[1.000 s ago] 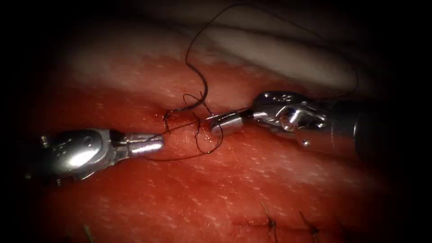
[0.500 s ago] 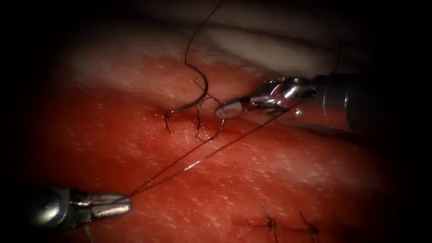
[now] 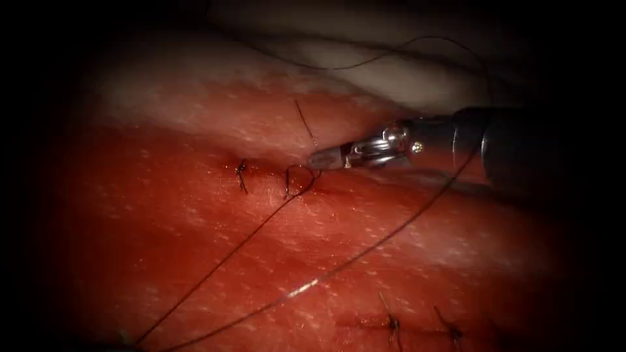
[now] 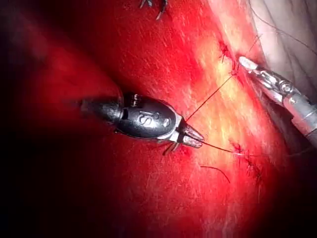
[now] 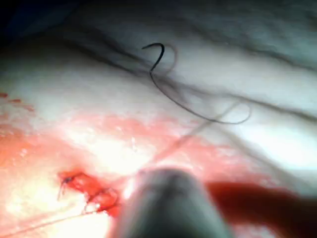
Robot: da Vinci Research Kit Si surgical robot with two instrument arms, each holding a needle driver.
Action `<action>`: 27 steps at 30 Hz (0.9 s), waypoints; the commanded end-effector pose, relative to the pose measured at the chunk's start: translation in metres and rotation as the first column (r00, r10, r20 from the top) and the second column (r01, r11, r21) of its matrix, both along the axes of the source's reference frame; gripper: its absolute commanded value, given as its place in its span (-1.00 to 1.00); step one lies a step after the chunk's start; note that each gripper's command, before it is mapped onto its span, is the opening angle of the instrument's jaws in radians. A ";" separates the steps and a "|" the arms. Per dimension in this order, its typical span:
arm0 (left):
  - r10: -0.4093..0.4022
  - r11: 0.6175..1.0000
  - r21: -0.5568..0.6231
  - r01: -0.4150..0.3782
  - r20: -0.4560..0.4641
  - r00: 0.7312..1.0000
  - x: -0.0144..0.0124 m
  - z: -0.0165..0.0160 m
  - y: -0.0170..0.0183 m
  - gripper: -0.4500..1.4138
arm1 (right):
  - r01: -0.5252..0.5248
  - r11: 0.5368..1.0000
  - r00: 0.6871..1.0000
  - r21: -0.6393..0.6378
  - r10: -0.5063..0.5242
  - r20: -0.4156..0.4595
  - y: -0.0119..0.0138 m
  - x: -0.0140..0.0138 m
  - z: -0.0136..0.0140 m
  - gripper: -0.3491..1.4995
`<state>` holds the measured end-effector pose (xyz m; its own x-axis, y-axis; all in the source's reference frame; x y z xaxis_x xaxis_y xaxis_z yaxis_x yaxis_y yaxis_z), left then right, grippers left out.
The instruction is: Wound Closure
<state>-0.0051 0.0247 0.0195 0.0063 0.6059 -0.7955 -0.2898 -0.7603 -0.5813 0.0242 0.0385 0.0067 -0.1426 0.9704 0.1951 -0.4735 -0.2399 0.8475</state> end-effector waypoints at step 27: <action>0.030 1.000 -0.002 -0.030 0.044 0.999 -0.0020 -0.0064 -0.0091 -0.89 | -0.152 0.982 0.988 -0.116 0.153 0.000 0.0049 0.0001 0.0004 -1.00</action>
<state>-0.0069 0.0162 0.0125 0.0266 0.6042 -0.7964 -0.2383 -0.7699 -0.5921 0.0234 0.0428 0.0069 -0.2906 0.9531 0.0841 -0.4499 -0.2137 0.8671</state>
